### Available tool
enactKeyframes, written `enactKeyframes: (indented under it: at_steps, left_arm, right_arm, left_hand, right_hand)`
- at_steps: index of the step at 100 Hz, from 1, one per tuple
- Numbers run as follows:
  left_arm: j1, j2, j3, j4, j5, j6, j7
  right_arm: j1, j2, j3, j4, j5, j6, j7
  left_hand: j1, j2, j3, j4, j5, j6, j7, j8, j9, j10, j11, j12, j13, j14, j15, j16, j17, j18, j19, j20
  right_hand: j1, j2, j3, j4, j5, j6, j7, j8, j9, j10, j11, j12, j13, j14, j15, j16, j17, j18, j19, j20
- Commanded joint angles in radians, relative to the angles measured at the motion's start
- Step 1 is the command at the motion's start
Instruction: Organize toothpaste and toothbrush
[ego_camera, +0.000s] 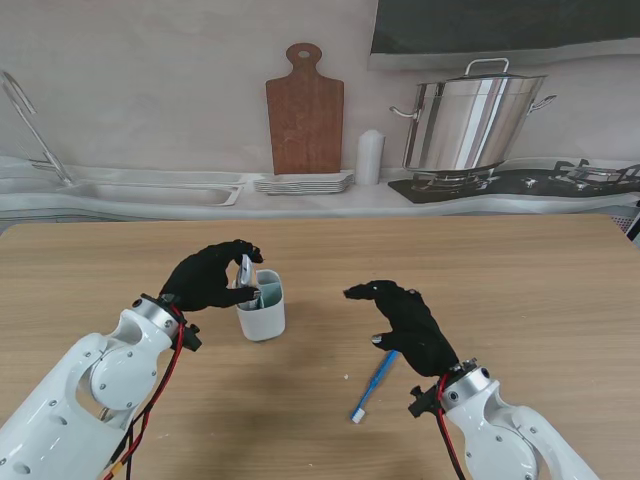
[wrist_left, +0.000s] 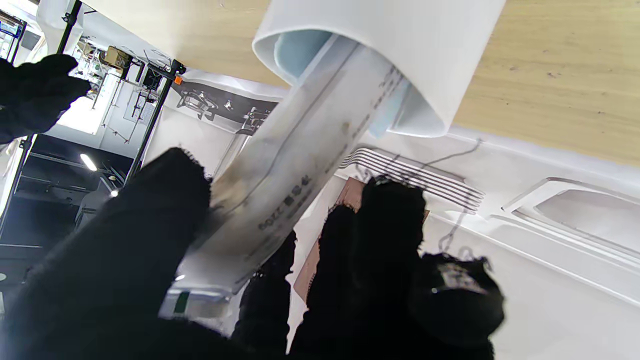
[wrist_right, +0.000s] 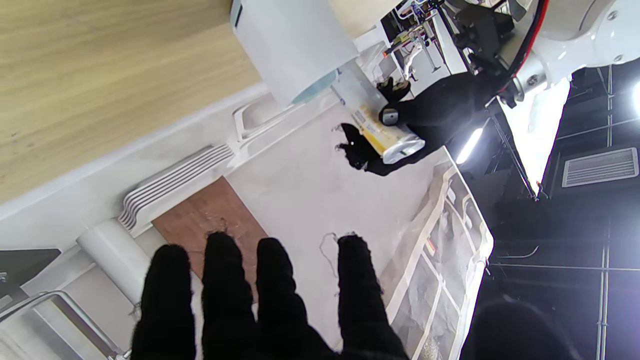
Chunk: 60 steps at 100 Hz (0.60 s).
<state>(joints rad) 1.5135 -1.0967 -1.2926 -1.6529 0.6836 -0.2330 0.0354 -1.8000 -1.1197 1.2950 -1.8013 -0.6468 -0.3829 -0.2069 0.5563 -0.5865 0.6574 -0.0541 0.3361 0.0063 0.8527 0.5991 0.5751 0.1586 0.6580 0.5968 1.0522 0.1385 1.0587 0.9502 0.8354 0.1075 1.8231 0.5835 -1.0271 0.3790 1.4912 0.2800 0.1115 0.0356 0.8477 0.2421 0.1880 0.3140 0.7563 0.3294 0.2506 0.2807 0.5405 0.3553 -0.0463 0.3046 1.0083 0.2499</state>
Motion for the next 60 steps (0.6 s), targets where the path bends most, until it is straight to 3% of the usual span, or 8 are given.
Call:
enactKeyframes:
  at_steps: [1, 60]
  left_arm:
    - [0.005, 0.0, -0.007, -0.03, 0.001, -0.006, -0.011]
    - [0.066, 0.004, -0.065, -0.129, 0.042, -0.068, -0.001]
  right_arm:
    - [-0.007, -0.003, 0.0, -0.001, -0.003, 0.001, 0.013]
    - [-0.009, -0.001, 0.012, -0.002, -0.02, 0.001, 0.015]
  left_hand:
    - [-0.042, 0.027, -0.046, 0.013, -0.054, 0.022, -0.043, -0.045, -0.06, 0.001, -0.03, -0.055, -0.021, 0.069, -0.01, 0.016, -0.027, -0.078, 0.031, 0.019]
    - [-0.074, 0.086, -0.207, 0.026, -0.14, 0.053, -0.197, -0.186, -0.2, 0.041, -0.121, -0.139, -0.098, 0.073, -0.044, 0.024, -0.091, -0.071, -0.012, 0.053]
  right_hand:
    - [-0.16, 0.319, 0.079, -0.02, -0.027, 0.006, 0.01, 0.0, -0.032, 0.004, 0.008, 0.012, -0.001, 0.005, -0.001, -0.018, -0.003, 0.0, -0.002, -0.003]
    - [-0.16, 0.319, 0.079, 0.004, -0.026, 0.006, 0.014, 0.003, -0.031, 0.01, 0.02, 0.016, 0.013, 0.012, 0.008, -0.013, 0.009, 0.014, 0.0, -0.001]
